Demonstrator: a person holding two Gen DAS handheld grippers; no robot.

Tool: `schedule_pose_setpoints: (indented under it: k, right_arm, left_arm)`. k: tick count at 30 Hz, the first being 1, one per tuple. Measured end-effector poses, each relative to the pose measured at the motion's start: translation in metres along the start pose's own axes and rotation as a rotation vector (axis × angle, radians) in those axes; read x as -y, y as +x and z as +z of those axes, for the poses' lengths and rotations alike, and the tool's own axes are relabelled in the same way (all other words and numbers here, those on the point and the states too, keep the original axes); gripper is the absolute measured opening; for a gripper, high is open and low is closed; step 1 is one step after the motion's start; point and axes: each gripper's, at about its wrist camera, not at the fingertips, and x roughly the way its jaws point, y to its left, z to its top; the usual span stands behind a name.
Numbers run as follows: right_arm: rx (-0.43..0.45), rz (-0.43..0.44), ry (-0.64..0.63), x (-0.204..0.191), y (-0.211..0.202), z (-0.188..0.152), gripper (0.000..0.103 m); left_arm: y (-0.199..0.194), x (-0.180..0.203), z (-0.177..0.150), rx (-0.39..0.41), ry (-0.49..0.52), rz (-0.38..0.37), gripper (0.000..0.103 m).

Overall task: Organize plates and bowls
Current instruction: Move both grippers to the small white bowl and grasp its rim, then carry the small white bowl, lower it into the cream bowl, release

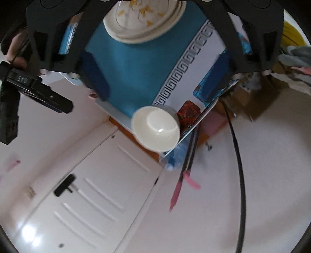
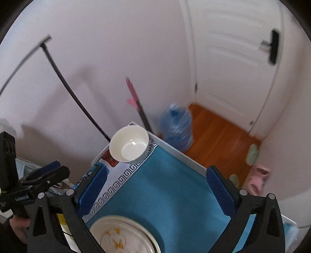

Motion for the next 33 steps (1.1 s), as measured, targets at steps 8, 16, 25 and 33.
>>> schedule_pose_setpoints:
  k: [8, 16, 25, 33]
  right_arm:
    - [-0.176, 0.098, 0.043, 0.001, 0.13, 0.02, 0.062]
    - [-0.231, 0.129, 0.055, -0.004, 0.177, 0.02, 0.034]
    - [-0.228, 0.109, 0.067, -0.007, 0.184, 0.02, 0.017]
    - [-0.167, 0.079, 0.058, -0.016, 0.162, 0.012, 0.017]
  left_arm:
    - [0.096, -0.027, 0.018, -0.12, -0.057, -0.015, 0.044]
    - [0.131, -0.032, 0.029, -0.155, -0.017, 0.019, 0.024]
    - [0.13, -0.029, 0.028, -0.145, 0.032, 0.034, 0.024]
    - [0.105, -0.013, 0.02, -0.106, 0.109, 0.04, 0.024]
